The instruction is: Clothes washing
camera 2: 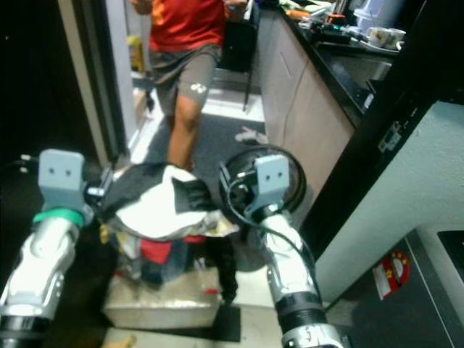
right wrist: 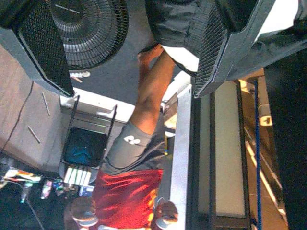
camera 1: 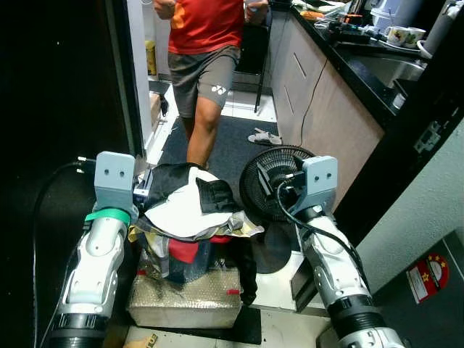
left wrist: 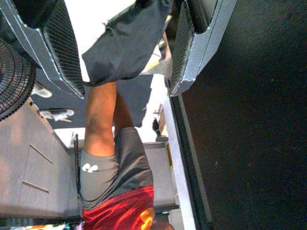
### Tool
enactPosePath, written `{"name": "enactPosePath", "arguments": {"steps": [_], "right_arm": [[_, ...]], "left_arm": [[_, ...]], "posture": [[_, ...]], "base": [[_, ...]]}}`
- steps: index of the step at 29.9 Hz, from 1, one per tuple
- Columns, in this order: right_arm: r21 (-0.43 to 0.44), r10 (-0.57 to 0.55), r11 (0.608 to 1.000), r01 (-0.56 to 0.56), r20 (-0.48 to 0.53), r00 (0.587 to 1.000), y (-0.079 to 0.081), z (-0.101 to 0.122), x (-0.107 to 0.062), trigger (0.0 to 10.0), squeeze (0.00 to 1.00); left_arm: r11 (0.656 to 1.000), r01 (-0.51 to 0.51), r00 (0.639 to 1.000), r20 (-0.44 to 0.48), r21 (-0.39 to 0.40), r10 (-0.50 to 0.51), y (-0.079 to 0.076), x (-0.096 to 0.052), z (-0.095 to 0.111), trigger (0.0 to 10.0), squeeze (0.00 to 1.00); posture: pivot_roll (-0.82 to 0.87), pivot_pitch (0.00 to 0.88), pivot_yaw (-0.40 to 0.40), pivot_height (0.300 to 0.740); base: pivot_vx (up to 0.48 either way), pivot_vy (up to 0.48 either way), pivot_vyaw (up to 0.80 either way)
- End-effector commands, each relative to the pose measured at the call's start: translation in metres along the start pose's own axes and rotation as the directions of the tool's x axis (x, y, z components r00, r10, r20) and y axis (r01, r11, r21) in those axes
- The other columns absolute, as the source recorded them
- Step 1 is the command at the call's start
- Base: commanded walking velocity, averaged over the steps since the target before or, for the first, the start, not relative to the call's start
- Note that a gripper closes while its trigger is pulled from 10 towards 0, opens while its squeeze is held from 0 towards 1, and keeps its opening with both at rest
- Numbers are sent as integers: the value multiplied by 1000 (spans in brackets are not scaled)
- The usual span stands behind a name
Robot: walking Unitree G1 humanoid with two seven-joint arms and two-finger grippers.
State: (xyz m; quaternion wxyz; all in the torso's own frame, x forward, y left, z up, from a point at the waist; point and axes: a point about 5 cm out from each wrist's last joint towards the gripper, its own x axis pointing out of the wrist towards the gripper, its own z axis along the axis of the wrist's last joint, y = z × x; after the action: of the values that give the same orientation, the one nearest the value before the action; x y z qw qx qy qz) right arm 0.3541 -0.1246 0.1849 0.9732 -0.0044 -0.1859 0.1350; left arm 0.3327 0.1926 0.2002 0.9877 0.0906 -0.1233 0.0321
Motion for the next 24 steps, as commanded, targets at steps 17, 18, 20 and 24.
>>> {"name": "enactPosePath", "arguments": {"steps": [17, 18, 20, 24], "right_arm": [[-24, -79, 997, 79, 9, 997, -20, 1, -15, 10000, 0], [-23, -76, 997, 76, 5, 997, -19, 0, -15, 10000, 0], [-19, -71, 997, 71, 2, 998, -18, -1, -15, 10000, 0], [10, -39, 999, 39, -9, 999, -9, -4, -8, 10000, 0]], "left_arm": [[998, 50, 999, -19, -25, -50, -18, 9, -6, 10000, 0], [999, 47, 999, -18, -24, -47, -16, 8, -5, 10000, 0], [999, 39, 999, -18, -19, -39, -14, 6, -5, 10000, 0], [1000, 10, 999, -39, 6, -10, -3, -3, -11, 10000, 0]], "posture": [[28, 0, -38, 740], [41, 0, -42, 740], [60, 0, -46, 740], [80, 5, -52, 740]], "base": [[0, 0, 0], [0, 0, 0], [0, 0, 0], [0, 0, 0]]}}
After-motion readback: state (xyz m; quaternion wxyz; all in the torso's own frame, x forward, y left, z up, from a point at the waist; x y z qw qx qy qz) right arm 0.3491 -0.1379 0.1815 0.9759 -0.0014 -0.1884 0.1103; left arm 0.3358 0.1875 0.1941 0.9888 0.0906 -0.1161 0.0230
